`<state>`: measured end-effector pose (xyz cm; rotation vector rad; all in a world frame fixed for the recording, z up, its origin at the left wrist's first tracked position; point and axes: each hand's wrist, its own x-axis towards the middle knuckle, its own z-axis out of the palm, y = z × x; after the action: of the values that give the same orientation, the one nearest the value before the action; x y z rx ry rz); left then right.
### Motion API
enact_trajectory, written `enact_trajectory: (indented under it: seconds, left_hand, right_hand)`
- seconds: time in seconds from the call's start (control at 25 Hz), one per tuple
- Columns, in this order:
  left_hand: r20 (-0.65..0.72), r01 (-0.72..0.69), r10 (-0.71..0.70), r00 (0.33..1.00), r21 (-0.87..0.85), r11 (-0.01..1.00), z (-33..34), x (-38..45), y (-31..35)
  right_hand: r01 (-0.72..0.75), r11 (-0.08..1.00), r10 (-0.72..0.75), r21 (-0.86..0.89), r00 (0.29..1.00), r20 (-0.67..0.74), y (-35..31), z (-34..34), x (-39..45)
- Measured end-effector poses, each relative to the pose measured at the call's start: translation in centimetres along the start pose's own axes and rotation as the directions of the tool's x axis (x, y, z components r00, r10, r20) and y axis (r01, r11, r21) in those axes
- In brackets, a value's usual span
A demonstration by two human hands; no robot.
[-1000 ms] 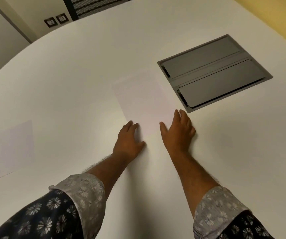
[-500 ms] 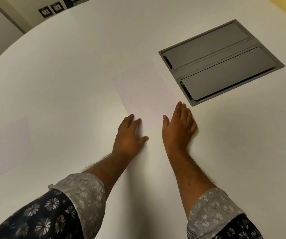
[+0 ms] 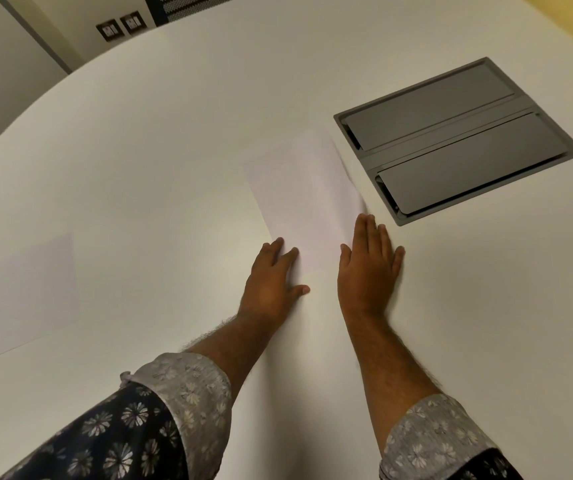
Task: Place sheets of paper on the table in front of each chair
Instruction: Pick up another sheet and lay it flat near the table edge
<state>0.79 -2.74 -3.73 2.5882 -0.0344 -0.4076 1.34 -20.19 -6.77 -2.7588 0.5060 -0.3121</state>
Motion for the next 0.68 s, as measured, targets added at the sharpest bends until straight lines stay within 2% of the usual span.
enact_trajectory:
  seconds: [0.16, 0.32, 0.44, 0.56, 0.64, 0.68]
  left_hand:
    - [-0.001, 0.010, -0.010, 1.000, 0.012, 1.000, 0.1, 0.2, 0.0]
    - [0.003, 0.006, -0.006, 1.000, 0.016, 1.000, 0.3, 0.2, 0.1]
    - [0.010, 0.006, -0.006, 1.000, 0.009, 1.000, 0.2, 0.2, 0.2]
    - [0.005, -0.003, 0.003, 1.000, -0.016, 1.000, 0.1, 0.1, 0.2]
    - [-0.003, -0.016, 0.016, 1.000, -0.030, 0.999, 0.2, -0.1, 0.3]
    - [-0.007, -0.022, 0.022, 1.000, -0.028, 0.999, 0.2, -0.1, 0.3]
  right_hand:
    - [0.018, 0.996, -0.013, 0.085, 0.998, -0.061, -0.1, -0.1, 0.1]
    - [0.028, 0.915, 0.015, 0.402, 0.995, -0.102, -0.6, -0.7, 0.5]
    - [-0.104, 0.762, 0.207, 0.639, 0.974, -0.088, -1.0, -1.5, 1.4]
    - [-0.302, 0.559, 0.438, 0.772, 0.898, 0.035, -0.6, -2.1, 3.0]
    - [-0.381, 0.508, 0.495, 0.773, 0.863, 0.101, 0.1, -2.3, 3.7]
    - [-0.407, 0.529, 0.501, 0.745, 0.858, 0.113, 0.4, -2.2, 3.9]
